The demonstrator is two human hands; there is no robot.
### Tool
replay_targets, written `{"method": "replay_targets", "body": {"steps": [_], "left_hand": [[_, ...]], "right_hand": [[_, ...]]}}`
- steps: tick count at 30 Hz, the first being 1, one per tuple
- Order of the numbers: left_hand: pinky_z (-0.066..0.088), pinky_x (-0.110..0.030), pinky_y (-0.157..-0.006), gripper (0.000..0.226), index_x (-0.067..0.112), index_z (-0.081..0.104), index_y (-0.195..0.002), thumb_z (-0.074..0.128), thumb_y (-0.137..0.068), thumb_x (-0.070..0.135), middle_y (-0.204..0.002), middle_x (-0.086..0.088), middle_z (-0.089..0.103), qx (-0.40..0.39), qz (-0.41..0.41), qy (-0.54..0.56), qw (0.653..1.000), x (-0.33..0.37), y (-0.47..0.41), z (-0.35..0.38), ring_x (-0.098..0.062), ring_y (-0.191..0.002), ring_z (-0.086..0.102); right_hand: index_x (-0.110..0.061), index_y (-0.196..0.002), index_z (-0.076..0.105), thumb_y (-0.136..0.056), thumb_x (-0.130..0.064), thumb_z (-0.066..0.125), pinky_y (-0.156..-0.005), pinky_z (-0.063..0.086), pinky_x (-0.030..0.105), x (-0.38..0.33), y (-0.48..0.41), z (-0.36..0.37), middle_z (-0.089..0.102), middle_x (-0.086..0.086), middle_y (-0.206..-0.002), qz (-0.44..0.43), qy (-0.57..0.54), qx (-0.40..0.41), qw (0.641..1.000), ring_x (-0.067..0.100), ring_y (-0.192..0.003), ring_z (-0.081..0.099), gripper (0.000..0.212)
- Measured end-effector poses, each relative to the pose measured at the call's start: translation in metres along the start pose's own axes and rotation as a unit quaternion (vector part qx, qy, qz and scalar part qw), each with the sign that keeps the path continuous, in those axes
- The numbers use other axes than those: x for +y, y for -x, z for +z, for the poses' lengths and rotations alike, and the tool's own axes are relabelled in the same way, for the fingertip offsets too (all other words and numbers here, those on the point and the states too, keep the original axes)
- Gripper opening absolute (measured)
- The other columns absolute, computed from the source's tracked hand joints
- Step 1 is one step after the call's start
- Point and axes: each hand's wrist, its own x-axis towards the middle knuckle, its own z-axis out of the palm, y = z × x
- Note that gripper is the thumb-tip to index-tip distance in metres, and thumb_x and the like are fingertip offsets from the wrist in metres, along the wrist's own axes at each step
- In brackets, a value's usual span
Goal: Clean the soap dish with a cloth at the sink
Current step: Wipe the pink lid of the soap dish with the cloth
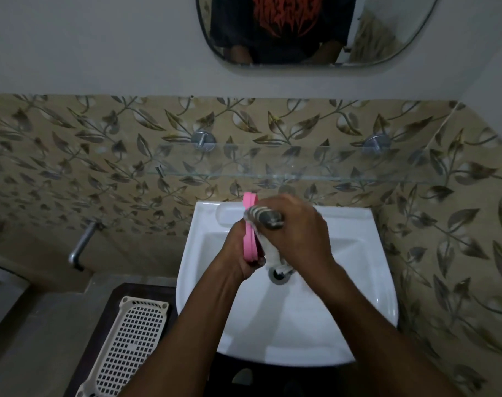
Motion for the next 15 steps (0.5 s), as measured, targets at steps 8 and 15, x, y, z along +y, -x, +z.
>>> {"method": "replay_targets", "body": {"steps": [8, 15], "left_hand": [[0.042, -0.017, -0.046, 0.04, 0.015, 0.05, -0.057, 0.054, -0.091, 0.035, -0.045, -0.003, 0.051, 0.001, -0.013, -0.042, 0.999, 0.002, 0.001, 0.005, -0.017, -0.039, 0.051], [0.041, -0.015, -0.04, 0.047, 0.011, 0.042, -0.057, 0.042, -0.101, 0.027, -0.038, -0.001, 0.045, 0.016, 0.024, -0.048, 0.998, -0.001, -0.006, -0.008, -0.012, -0.034, 0.049]], "right_hand": [[-0.023, -0.089, 0.073, -0.086, -0.039, 0.065, -0.06, 0.033, 0.016, -0.005, -0.014, -0.002, 0.067, -0.005, -0.091, -0.023, 0.094, -0.045, 0.994, 0.012, -0.075, 0.06, 0.018], [-0.022, -0.083, 0.071, -0.078, -0.034, 0.071, -0.05, 0.051, 0.029, -0.006, 0.021, 0.003, 0.063, -0.004, -0.08, -0.056, 0.094, -0.05, 0.993, 0.019, -0.059, 0.062, 0.013]]}}
